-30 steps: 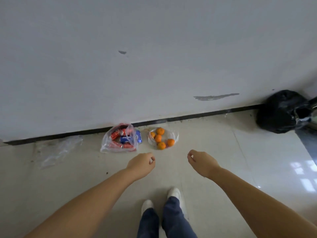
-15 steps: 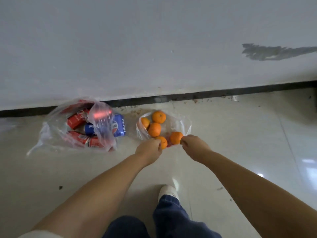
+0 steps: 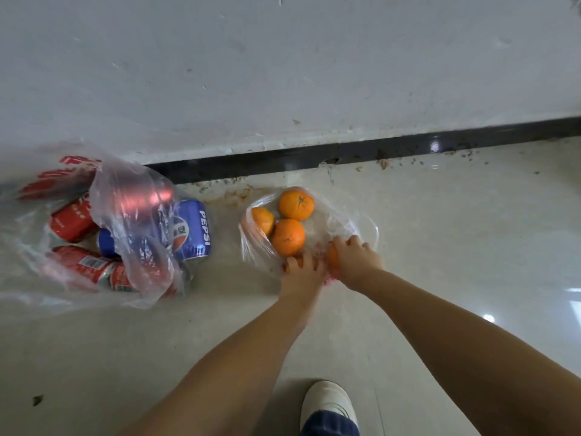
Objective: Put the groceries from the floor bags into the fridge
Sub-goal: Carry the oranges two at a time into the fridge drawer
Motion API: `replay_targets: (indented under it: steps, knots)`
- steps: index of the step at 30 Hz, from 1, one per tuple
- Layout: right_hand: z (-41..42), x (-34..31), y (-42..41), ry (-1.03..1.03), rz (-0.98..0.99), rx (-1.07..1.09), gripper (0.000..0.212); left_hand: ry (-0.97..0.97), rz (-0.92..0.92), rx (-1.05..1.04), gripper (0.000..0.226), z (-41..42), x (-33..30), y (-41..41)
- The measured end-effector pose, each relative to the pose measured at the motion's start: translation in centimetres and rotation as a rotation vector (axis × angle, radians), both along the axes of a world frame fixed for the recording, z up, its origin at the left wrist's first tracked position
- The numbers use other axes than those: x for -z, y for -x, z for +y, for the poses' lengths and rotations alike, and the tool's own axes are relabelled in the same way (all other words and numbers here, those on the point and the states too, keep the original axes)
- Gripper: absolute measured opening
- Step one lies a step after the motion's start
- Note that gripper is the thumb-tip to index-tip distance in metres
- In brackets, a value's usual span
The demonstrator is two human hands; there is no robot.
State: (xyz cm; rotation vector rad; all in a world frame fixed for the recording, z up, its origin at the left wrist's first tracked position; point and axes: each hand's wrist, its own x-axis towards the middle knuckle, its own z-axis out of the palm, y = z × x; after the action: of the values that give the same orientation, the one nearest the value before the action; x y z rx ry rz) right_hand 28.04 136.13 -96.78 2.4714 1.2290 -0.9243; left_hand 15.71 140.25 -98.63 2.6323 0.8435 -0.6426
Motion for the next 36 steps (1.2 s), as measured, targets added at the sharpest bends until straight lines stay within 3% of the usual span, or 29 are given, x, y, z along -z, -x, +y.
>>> replay_targets:
  steps: [3,6,9,13,20,29,36]
  knots:
    - [-0.1,-2.5,-0.1,-0.143,0.021,0.05,0.058,0.123,-0.059,0.009,0.057,2.5,-0.7,0.7]
    - [-0.6,-7.9,0.8,-0.217,0.046,0.126,0.065,0.258,-0.168,-0.136,0.055,3.9,-6.3,1.7]
    - [-2.0,-14.8,2.7,-0.21,0.084,0.153,0.065,0.286,-0.187,-0.253,0.057,3.7,-14.7,2.5]
    - [-5.0,-25.5,4.7,-0.207,0.081,0.197,0.062,0.269,-0.15,-0.164,0.061,1.8,-25.6,4.1]
    - [-11.3,-47.1,6.9,-0.274,0.018,0.299,0.063,0.265,-0.252,-0.064,0.059,-0.9,-48.2,6.5]
    - [-25.4,-70.8,10.9,-0.468,-0.227,0.486,0.064,0.106,-0.461,0.309,0.065,-9.0,-73.5,3.8]
    - [-44.5,-81.1,15.7,-0.511,-0.509,0.798,0.068,0.194,-0.608,0.736,0.067,-29.2,-83.5,0.7]
